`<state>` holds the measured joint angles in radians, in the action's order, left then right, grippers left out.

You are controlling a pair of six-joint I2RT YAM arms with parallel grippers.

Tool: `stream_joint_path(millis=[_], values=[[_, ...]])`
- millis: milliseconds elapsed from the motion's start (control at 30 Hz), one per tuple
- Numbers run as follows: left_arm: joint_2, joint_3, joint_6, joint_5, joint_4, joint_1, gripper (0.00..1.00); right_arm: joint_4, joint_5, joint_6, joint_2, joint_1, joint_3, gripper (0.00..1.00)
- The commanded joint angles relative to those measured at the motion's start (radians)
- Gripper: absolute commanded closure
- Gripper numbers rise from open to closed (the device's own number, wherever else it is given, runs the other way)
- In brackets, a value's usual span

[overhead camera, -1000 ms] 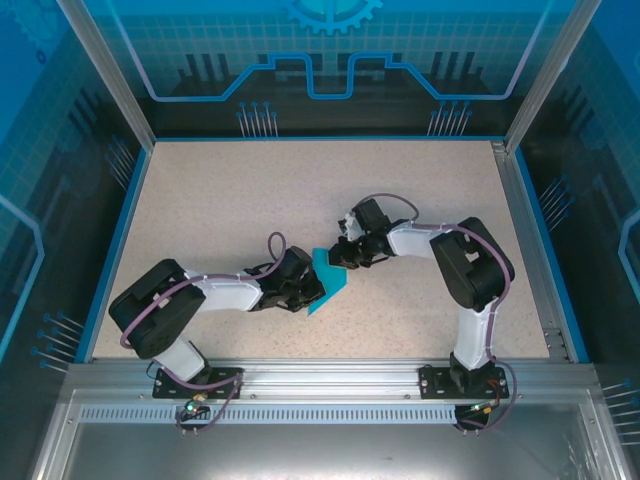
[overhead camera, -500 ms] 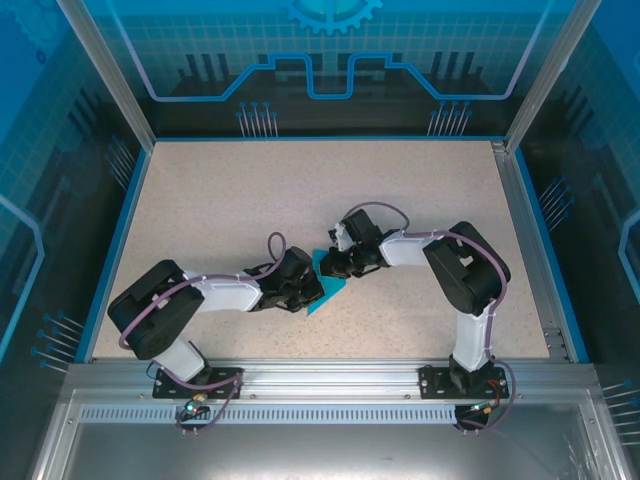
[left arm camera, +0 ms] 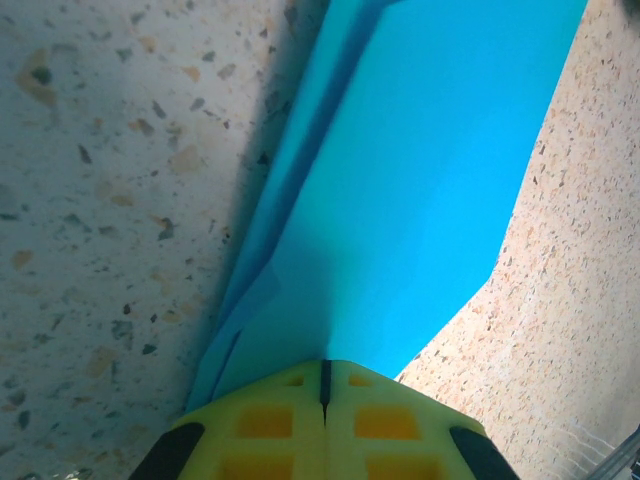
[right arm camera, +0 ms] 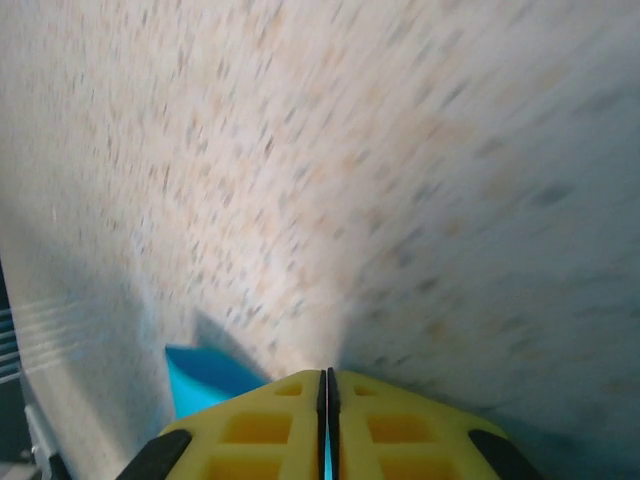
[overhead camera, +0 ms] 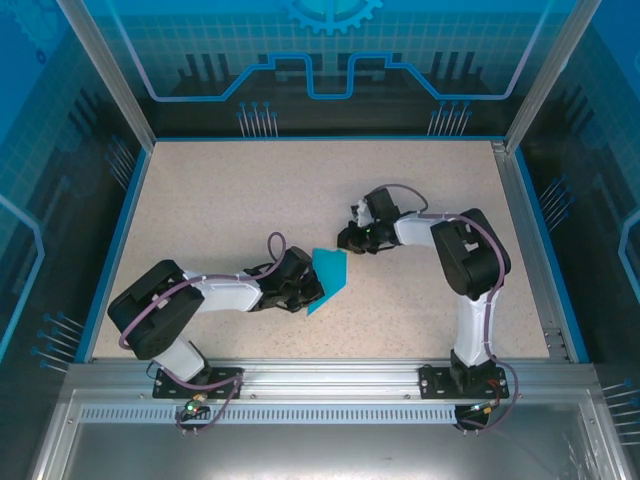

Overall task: Fold a paper plane with a square sheet of paper (pick it up from the middle)
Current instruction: Fourth fold the wing at the center of the table.

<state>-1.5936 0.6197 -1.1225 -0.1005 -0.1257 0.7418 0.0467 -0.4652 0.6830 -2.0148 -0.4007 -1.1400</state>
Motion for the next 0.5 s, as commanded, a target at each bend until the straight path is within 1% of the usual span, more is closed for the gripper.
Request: stream_joint_path(millis=[0, 100, 300, 467], values=[[-0.019, -0.030, 0.017, 0.021, 0.101, 0.004, 0.93, 0.038, 0.017, -0.032, -0.007, 0.015, -0.030, 0.88], [-0.017, -0.023, 0.019, 0.012, 0.098, 0.005, 0.93, 0.064, 0.004, -0.046, 0.038, 0.015, -0.042, 0.86], [-0.015, 0.003, 0.004, -0.022, 0.053, 0.008, 0.92, 0.120, 0.022, -0.062, 0.197, 0.015, 0.005, 0.81], [-0.007, 0.044, -0.023, -0.068, -0.015, 0.020, 0.85, 0.140, 0.020, -0.055, 0.311, 0.013, 0.098, 0.75]])
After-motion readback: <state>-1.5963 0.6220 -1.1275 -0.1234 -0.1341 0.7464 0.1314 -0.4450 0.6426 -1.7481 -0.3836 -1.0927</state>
